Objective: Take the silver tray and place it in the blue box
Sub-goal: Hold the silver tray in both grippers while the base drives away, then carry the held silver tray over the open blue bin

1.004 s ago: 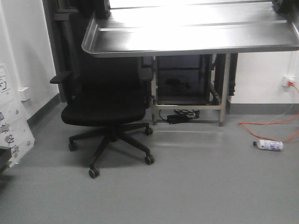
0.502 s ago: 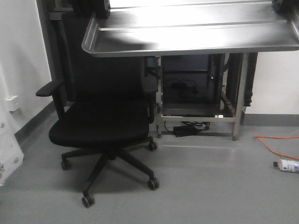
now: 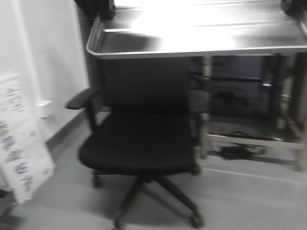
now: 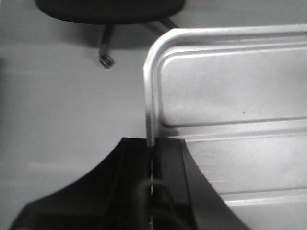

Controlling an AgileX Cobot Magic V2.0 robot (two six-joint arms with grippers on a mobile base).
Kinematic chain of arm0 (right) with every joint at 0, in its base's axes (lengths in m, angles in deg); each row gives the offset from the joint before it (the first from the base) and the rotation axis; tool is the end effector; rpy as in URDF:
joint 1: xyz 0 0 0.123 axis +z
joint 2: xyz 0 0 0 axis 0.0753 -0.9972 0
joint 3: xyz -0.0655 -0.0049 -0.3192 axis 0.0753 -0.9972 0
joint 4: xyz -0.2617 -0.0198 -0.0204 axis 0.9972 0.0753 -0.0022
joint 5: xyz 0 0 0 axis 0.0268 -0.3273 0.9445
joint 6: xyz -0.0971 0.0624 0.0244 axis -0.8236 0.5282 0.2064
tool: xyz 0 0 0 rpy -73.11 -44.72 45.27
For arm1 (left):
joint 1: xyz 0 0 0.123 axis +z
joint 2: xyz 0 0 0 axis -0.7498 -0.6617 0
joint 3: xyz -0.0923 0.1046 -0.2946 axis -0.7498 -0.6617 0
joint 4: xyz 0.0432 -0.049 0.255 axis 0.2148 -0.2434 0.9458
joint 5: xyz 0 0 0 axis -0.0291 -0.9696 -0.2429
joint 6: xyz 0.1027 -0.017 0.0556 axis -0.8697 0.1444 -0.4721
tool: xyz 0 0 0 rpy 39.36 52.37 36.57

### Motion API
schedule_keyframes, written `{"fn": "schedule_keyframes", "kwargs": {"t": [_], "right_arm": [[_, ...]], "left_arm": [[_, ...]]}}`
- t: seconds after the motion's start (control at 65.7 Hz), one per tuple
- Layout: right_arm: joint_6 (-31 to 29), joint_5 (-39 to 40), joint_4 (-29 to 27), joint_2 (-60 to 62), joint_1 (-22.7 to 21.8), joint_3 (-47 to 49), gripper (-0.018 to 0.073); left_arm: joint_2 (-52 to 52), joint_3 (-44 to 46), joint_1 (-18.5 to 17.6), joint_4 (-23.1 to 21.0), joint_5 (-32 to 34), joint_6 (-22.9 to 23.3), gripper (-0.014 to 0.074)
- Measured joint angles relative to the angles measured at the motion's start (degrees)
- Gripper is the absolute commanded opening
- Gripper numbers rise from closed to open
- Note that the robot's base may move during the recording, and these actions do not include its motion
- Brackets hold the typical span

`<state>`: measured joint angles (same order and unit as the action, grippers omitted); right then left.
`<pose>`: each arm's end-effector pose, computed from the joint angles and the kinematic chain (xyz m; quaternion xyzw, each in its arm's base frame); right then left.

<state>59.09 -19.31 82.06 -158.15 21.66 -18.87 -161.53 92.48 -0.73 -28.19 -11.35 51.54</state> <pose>0.2518 0.1010 0.3829 -0.0060 0.9495 0.0520 0.3094 0.2639 -0.2528 0.3836 0.1077 0.9397 -0.0772 0.3153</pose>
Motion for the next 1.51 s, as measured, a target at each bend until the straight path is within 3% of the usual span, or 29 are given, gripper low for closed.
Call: {"fn": "schedule_keyframes", "kwargs": {"t": [1.506], "right_arm": [[0.1, 0.0, 0.0, 0.0, 0.0, 0.0, 0.006]], "left_arm": [[0.0, 0.0, 0.0, 0.0, 0.0, 0.0, -0.0105]]}}
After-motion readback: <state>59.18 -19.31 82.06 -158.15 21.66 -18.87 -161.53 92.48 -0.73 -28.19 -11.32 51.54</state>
